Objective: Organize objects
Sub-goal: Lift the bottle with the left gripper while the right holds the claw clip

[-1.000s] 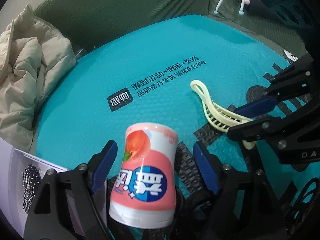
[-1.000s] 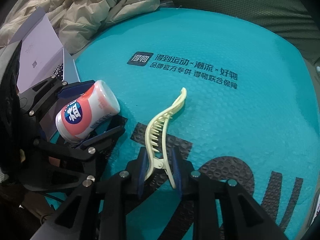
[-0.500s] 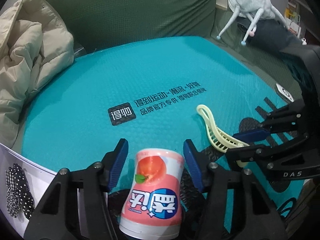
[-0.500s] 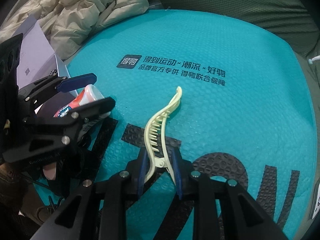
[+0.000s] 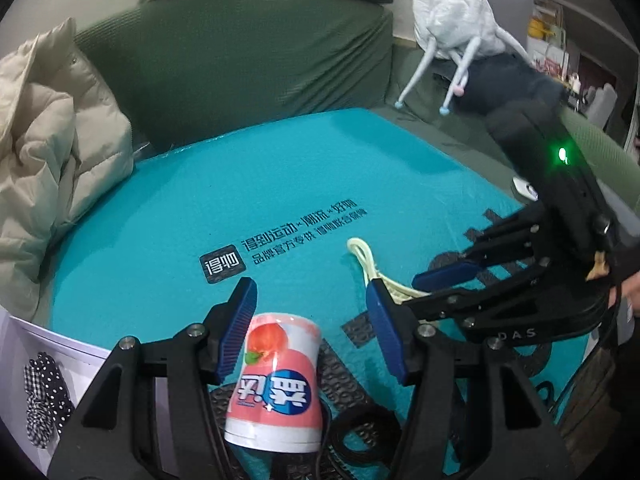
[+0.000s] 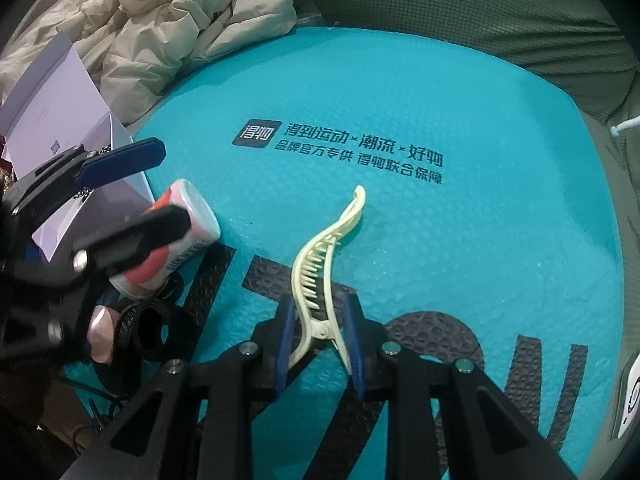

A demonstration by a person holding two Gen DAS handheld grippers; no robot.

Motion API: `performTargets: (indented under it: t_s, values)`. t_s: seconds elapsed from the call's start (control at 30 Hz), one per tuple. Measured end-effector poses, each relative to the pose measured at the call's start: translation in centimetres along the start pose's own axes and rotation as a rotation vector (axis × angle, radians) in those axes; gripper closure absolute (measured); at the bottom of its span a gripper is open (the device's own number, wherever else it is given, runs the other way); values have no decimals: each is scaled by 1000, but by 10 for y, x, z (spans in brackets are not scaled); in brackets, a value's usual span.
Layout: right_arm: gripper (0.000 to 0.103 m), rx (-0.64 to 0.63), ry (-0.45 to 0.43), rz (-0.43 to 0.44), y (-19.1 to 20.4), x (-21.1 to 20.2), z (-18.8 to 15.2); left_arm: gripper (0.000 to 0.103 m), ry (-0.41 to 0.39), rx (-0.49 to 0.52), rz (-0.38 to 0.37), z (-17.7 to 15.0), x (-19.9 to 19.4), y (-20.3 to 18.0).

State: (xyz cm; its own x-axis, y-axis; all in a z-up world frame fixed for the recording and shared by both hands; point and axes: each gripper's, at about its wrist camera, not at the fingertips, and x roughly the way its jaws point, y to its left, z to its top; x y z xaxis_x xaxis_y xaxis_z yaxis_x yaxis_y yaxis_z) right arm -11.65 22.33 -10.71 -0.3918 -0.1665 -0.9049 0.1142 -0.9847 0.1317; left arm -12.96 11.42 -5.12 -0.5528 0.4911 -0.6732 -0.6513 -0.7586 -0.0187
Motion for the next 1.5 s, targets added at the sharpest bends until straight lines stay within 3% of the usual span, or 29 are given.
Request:
performTargets:
  t_s: [0.27, 0.4, 0.5, 0.57, 0.73, 1.0, 1.07, 1.5]
  values:
    - [79, -4, -4, -3, 3, -3, 0, 47, 120, -106, 10, -12, 27, 16]
    - [79, -6, 2, -2, 4, -2, 0, 48, 153, -94, 50, -18, 34, 11]
    - [79, -10, 5, 3, 5, -1, 1, 47, 205, -111, 12, -23, 41, 13]
    - [79, -11, 3, 3, 5, 0, 2, 47, 237, -177, -42, -28, 45, 21]
    - [79, -11, 6, 4, 4, 1, 2, 50, 239, -233, -76, -29, 42, 29]
    - [79, -25, 12, 2, 9, 9, 2, 54, 248, -237, -71, -30, 41, 29]
    - [85, -36, 11, 10, 11, 10, 2, 54, 246, -243, -71, -30, 40, 30]
    - [85, -86, -21, 20, 27, -4, 6, 55, 213, -242, -58, -25, 25, 29]
